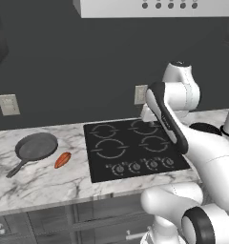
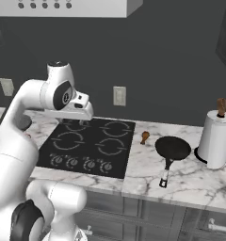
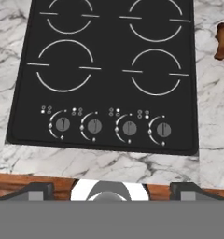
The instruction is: Place both pans onto different burners. Then place the sweet potato and the chicken drumstick on different pans.
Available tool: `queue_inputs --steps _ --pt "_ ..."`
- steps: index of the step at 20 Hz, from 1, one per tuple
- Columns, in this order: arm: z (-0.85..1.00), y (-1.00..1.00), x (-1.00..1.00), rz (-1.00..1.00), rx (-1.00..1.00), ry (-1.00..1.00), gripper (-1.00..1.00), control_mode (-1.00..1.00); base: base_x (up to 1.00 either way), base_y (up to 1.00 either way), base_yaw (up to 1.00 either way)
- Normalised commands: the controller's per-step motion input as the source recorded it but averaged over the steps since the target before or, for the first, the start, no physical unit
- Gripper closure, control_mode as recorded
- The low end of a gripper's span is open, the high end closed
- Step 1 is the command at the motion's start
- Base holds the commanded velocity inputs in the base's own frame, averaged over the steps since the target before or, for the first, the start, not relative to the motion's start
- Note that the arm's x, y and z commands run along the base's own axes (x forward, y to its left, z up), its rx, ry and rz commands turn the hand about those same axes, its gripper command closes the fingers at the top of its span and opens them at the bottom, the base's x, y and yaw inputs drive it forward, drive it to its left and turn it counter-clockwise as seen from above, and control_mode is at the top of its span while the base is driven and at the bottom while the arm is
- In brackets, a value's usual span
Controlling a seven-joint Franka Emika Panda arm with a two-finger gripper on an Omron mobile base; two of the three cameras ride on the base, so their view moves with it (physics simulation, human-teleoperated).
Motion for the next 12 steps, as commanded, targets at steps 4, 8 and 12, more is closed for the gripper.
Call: queue_inputs --steps 4,8,12 --pt "-0.03 -0.42 -0.38 0.00 0.00 -0.01 -1.00 -1.00 0.00 0.00 0.00" --pt "0.00 -0.56 -0.39 0.00 0.00 0.00 -1.00 -1.00 0.00 0.00 0.00" --pt "0.00 -0.66 -0.37 0.00 0.00 0.00 -1.00 -1.00 0.00 0.00 0.00"
